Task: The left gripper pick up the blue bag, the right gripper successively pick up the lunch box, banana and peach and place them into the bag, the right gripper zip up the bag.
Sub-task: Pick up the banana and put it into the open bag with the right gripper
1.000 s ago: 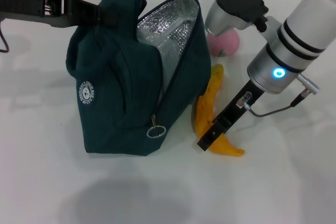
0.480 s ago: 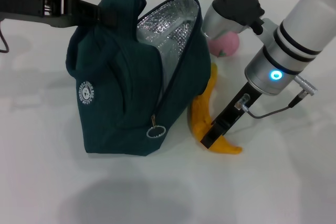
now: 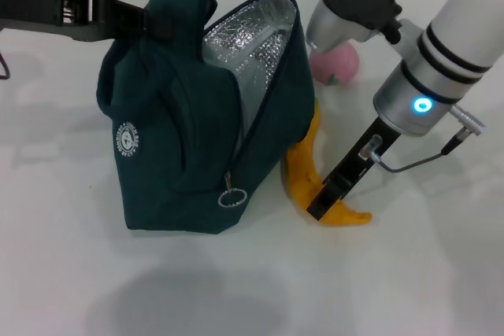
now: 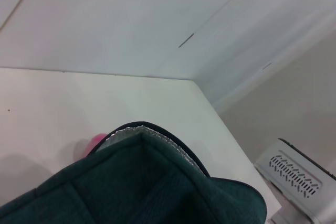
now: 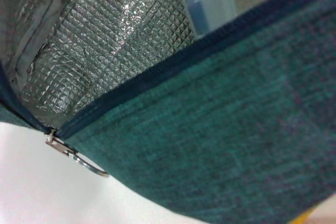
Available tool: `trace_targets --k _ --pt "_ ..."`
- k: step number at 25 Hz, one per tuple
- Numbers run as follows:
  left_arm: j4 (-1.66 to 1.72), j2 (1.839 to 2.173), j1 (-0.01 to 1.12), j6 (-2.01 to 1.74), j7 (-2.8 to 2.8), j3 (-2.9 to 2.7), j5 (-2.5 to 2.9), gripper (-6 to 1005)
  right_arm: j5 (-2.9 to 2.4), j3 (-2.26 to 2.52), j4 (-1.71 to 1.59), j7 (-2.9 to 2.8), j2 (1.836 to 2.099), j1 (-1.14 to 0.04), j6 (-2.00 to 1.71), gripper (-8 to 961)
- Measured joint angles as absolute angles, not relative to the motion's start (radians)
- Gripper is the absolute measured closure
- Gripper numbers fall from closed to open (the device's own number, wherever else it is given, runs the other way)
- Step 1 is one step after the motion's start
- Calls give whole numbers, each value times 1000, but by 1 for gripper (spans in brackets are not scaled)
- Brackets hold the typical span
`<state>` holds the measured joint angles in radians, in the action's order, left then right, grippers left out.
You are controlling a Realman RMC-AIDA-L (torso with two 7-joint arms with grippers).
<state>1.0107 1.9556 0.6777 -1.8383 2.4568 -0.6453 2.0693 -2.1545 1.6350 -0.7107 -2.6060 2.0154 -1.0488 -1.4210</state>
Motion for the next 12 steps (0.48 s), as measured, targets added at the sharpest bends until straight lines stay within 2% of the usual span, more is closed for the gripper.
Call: trace_targets --k 12 --pt "1009 1945 674 -1844 2462 -640 2045 964 -2333 1339 -874 -2606 2008 -970 -1578 503"
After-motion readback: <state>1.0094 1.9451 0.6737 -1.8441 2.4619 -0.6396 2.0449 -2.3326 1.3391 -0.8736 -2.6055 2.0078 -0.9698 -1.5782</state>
